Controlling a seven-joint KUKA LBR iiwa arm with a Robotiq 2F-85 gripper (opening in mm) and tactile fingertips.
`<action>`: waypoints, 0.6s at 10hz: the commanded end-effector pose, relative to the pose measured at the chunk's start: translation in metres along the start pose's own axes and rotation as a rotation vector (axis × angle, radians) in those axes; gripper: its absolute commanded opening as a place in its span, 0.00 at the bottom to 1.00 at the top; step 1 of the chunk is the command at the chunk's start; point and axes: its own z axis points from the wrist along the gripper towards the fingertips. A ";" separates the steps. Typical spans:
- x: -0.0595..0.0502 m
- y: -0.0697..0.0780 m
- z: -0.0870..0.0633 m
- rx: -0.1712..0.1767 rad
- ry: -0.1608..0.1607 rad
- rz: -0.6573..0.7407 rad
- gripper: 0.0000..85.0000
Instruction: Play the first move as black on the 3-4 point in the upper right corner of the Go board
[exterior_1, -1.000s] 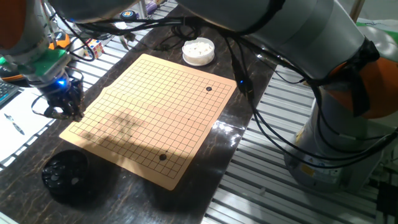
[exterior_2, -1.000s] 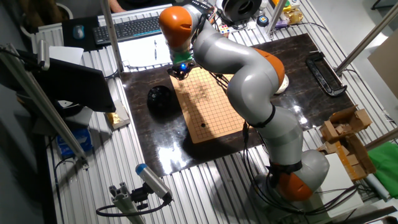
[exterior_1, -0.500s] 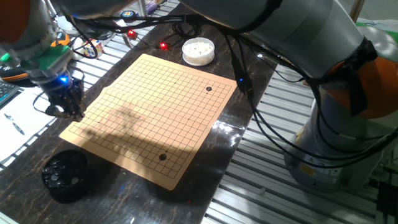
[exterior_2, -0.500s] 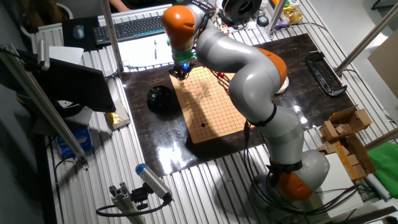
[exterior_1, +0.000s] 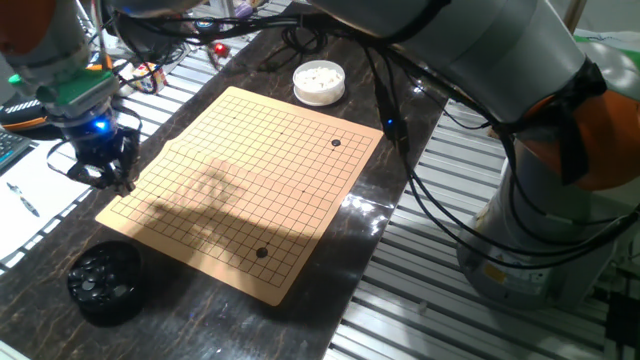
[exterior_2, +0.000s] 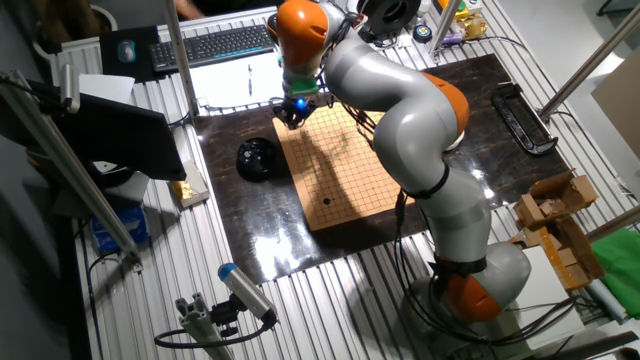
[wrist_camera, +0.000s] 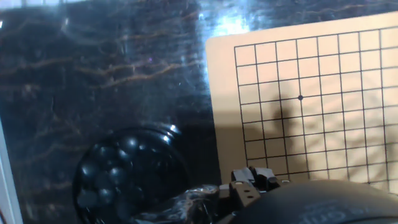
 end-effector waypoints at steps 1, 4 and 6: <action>0.000 0.001 0.000 -0.003 0.003 0.001 0.09; 0.001 0.005 0.002 -0.036 0.017 -0.016 0.09; 0.001 0.006 0.002 -0.035 0.032 -0.007 0.08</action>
